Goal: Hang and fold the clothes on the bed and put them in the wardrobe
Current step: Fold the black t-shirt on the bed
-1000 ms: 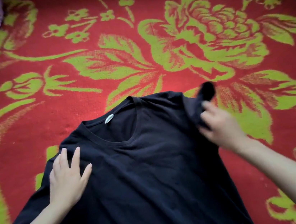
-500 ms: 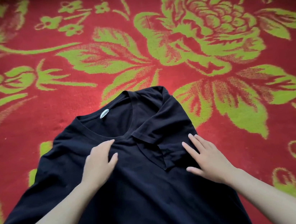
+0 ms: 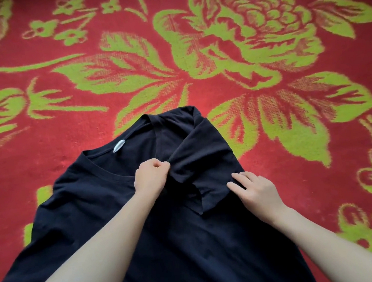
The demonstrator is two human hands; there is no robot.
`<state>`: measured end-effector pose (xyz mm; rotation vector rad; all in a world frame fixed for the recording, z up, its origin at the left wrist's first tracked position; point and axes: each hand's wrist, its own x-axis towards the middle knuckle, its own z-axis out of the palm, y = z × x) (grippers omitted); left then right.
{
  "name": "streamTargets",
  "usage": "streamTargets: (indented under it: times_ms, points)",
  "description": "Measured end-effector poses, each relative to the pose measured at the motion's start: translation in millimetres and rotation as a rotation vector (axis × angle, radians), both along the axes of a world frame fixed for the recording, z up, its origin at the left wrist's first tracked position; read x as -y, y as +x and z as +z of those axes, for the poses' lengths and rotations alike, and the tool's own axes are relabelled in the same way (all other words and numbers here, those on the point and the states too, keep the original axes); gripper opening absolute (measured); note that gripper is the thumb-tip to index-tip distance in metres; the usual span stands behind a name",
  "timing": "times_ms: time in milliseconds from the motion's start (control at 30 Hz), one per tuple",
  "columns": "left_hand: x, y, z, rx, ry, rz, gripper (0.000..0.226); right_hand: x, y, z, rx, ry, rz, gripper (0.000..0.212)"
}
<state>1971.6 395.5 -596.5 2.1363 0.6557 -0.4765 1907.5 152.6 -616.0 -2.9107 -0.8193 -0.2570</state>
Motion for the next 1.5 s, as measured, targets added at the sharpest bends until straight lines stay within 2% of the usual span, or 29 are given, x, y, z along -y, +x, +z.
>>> streamTargets:
  times_ms: [67,133,167,267,300,433,533,567,667,767,867,967,1067,1167,1300,1400,1500]
  points:
    - [-10,1,3,0.078,-0.255,0.195,0.028,10,1,3,0.084,0.103,0.036,0.027]
    - [-22,-7,4,0.001,-0.426,0.286,0.023,17,-1,8,0.150,0.111,0.050,0.028]
    - [-28,-15,0,-0.055,-0.379,0.234,0.021,19,-5,8,0.160,0.086,0.084,0.031]
    - [-48,-41,-16,-0.168,0.084,-0.121,0.018,10,-19,7,0.012,-0.031,0.255,0.038]
    - [-52,-47,-19,-0.168,0.174,-0.150,0.019,3,-21,6,-0.048,-0.049,0.260,0.039]
    - [-65,-63,-16,-0.114,0.276,-0.082,0.021,-34,-22,9,-0.324,-0.117,0.115,0.061]
    - [-79,-88,-11,-0.063,0.322,-0.018,0.016,-59,-29,8,-0.498,-0.379,0.114,0.069]
    - [-88,-100,-7,-0.044,0.337,0.020,0.018,-66,-31,6,-0.545,-0.400,0.085,0.071]
    - [-119,-140,-2,-0.012,0.488,0.132,0.028,-81,-39,11,-0.494,-0.344,0.017,0.064]
    - [-164,-186,1,-0.108,0.613,0.396,0.041,-105,-51,14,-0.419,-0.228,0.131,0.060]
    - [-210,-232,-3,-0.334,0.533,0.677,0.055,-137,-71,12,-0.382,-0.205,0.222,0.059]
    - [-246,-272,-13,-0.443,0.321,0.739,0.068,-178,-94,13,-0.413,-0.189,0.278,0.067]
    - [-263,-293,-17,-0.363,0.073,0.835,0.068,-223,-120,15,-0.402,-0.164,0.361,0.067]
    - [-273,-292,-16,-0.234,-0.009,0.910,0.063,-259,-144,24,-0.517,-0.177,0.411,0.061]
    - [-288,-275,-16,-0.071,-0.154,0.958,0.059,-301,-178,13,-0.371,-0.309,0.544,0.058]
    - [-301,-262,-21,-0.038,-0.293,0.967,0.058,-326,-183,9,-0.392,-0.358,0.503,0.058]
    - [-312,-262,-30,-0.062,-0.299,0.942,0.035,-340,-187,2,-0.384,-0.364,0.486,0.047]
